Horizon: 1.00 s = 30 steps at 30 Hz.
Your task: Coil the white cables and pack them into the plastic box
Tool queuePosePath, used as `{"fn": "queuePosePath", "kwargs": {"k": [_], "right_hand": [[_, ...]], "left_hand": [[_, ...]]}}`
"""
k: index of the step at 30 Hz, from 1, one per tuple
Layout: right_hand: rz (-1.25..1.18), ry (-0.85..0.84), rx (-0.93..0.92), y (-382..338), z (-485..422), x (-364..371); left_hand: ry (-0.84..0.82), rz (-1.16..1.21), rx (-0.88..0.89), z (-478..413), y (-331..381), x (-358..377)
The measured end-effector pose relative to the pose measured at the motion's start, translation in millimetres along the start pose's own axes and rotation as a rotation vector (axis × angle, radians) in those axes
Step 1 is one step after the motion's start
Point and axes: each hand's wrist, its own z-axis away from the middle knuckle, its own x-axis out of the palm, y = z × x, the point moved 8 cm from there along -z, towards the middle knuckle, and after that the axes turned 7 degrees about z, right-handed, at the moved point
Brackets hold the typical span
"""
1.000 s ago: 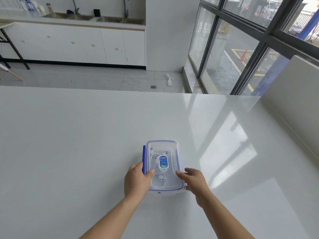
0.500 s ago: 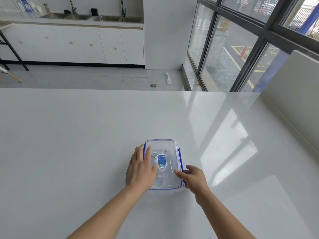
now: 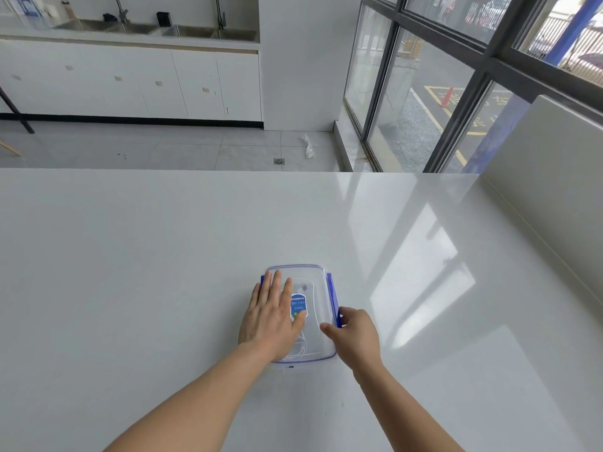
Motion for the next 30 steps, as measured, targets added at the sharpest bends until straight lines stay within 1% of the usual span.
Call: {"fn": "queuePosePath", "kwargs": {"k": [7,14,18,23,29,30], "right_hand": [[0.188,0.034,-0.082,-8.6,1.8,-0.6],[0.325,0.057,-0.111,-17.4,-4.0,-1.6],[0.346,0.048,-0.12,-17.5,-4.6,0.4],[0.265,0.084,-0.11,-11.6,3.5,2.8],[0.294,0.007,-0.148,-15.1,4.1,-2.7],[0.309,0.018,-0.147,-15.6,3.1,-6.1]], "left_hand": [[0.009,0.016,0.004,0.4,0.5,-0.2],[-0.007,-0.005,0.014,-2.0,1.6,1.2],[-0.028,-0.02,0.027,-4.6,0.0,3.4],[-0.057,-0.004,0.032,-8.7,-6.0,5.4],[-0.062,0.001,0.005,-5.3,-8.8,-2.5],[-0.051,0.011,0.015,-3.8,-6.3,-8.3]]}}
